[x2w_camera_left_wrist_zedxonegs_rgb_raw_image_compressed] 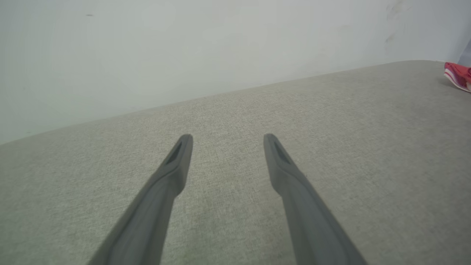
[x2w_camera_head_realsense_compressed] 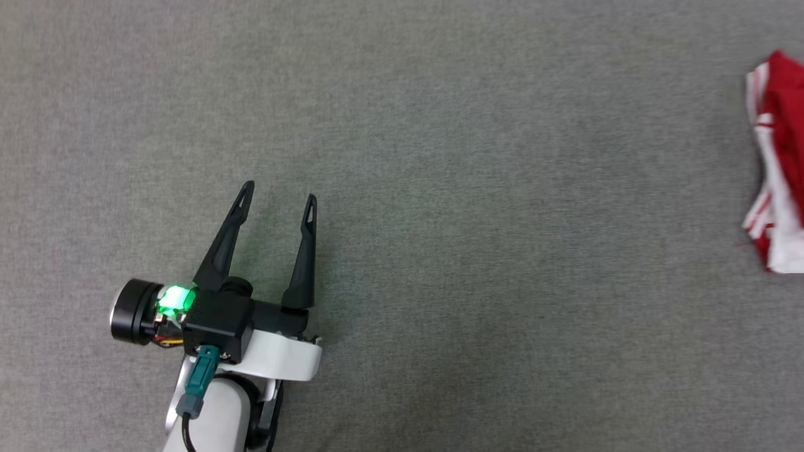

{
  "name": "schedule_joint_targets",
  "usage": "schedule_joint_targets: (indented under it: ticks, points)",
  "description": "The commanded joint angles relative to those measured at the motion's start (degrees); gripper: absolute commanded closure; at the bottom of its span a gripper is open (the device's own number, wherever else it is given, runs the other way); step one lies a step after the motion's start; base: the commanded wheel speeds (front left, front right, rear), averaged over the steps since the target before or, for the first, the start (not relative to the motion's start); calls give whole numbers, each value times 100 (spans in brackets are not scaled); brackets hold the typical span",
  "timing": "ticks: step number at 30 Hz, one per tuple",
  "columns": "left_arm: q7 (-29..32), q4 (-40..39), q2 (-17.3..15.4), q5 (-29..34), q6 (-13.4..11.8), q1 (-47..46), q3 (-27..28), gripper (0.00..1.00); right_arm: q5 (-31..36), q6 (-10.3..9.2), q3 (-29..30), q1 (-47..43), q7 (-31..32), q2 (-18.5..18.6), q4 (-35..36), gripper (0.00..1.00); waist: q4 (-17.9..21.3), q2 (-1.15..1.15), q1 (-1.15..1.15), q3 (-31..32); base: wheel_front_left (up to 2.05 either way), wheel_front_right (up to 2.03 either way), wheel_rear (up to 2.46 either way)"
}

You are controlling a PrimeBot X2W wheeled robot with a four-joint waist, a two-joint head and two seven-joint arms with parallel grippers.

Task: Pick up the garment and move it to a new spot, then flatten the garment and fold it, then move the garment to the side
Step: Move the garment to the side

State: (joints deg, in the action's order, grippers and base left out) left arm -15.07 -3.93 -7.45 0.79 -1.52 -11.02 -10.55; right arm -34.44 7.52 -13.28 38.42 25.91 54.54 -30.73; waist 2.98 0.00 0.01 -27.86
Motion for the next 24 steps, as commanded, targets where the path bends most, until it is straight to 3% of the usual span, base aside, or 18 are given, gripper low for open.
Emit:
schedule_joint_targets:
  ticks: [1,8,15,16,17,18,24]
  points:
    - [-12,-31,-15,17,-4,-71,-8,0,57,-8,43,103,-25,66,-43,100,-110,0,-1,-128,0,0,0]
    - [-12,-117,-37,32,-35,-251,-135,0,518,-8,625,420,-66,98,-687,100,-293,0,-1,-307,0,0,0]
    - [-12,-101,-44,-21,-110,-176,-190,0,848,-8,1041,495,-80,-219,-906,100,-336,0,-1,-250,0,0,0]
    - [-12,-82,-45,-33,-122,-151,-196,0,919,-8,1084,455,-25,-277,-956,74,-336,0,-1,-209,0,0,0]
    - [-12,-68,-49,-39,-140,-133,-193,0,980,-8,1117,398,29,-338,-981,23,-336,0,-1,-156,0,0,0]
    - [-12,-64,-55,-46,-151,-113,-193,0,1036,-8,1169,363,78,-383,-1002,0,-332,0,-1,-98,0,0,0]
    - [-12,19,-58,-102,-213,96,-186,0,1488,-8,1546,131,-237,-547,-813,0,-318,0,-1,421,0,0,0]
